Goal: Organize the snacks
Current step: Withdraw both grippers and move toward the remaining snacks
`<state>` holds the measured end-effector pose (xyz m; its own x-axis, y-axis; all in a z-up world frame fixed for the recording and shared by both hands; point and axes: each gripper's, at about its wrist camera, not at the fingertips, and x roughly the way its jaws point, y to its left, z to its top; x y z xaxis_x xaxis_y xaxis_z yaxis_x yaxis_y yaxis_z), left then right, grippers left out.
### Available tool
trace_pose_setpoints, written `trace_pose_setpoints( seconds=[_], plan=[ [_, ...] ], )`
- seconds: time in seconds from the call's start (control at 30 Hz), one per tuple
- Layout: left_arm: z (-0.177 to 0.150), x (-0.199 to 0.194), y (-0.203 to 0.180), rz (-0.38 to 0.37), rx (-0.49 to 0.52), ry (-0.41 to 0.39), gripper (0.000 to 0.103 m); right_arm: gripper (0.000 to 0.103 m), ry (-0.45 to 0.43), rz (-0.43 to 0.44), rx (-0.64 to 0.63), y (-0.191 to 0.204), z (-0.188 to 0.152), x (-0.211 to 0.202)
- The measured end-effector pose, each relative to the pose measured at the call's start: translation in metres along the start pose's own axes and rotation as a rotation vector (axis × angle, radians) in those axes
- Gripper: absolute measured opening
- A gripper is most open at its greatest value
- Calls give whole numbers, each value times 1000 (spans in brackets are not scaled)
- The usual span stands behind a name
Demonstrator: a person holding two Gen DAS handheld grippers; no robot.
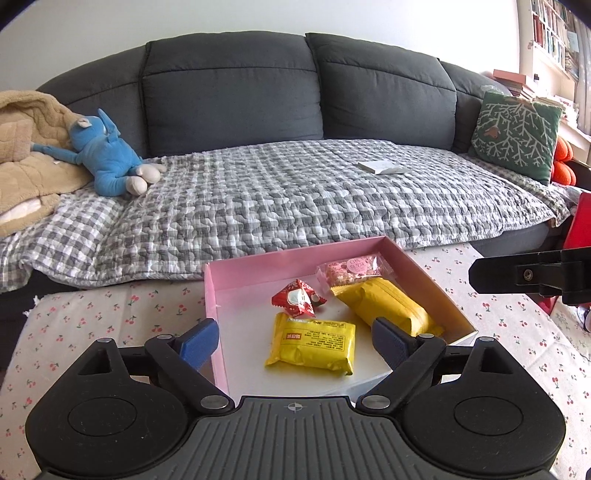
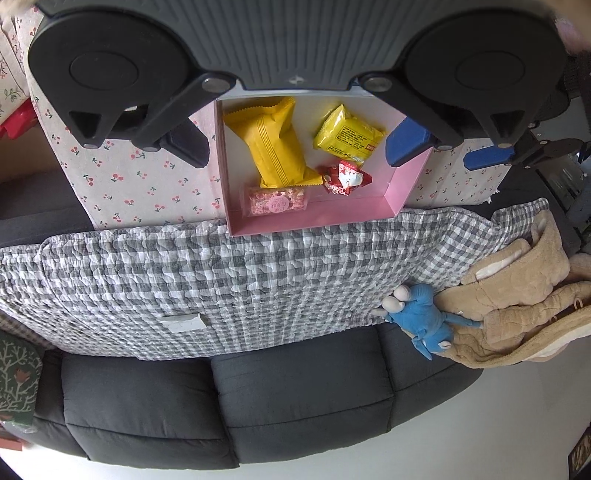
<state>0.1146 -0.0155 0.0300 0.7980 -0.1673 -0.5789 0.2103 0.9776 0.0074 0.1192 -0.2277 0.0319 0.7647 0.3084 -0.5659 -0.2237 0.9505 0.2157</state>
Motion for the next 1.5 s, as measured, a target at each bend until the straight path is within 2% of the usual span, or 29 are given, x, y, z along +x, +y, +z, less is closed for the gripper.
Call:
trace_pose_setpoints(
  seconds=[0.47, 0.63, 0.77, 1.03, 1.3, 1.5],
  plan=[
    [-39, -45, -3, -26, 2, 20, 94, 103, -33, 17, -73, 11, -38, -31],
    [-54, -57, 3, -63, -11, 14, 98, 103, -53, 74, -65, 6, -54, -41],
    [-64, -59, 8, -93, -8, 31, 98, 103, -24, 76, -86, 3, -65, -39],
    [-90, -67, 13, -106, 69, 43, 98, 103, -3, 75, -175, 9, -86, -40],
    [-113, -67, 25, -115, 104, 75, 98, 103, 73, 89, -254, 20, -108, -36],
    [-114, -62, 31, -80, 127, 84, 98, 103, 132, 106, -290, 30, -118, -25]
  ],
)
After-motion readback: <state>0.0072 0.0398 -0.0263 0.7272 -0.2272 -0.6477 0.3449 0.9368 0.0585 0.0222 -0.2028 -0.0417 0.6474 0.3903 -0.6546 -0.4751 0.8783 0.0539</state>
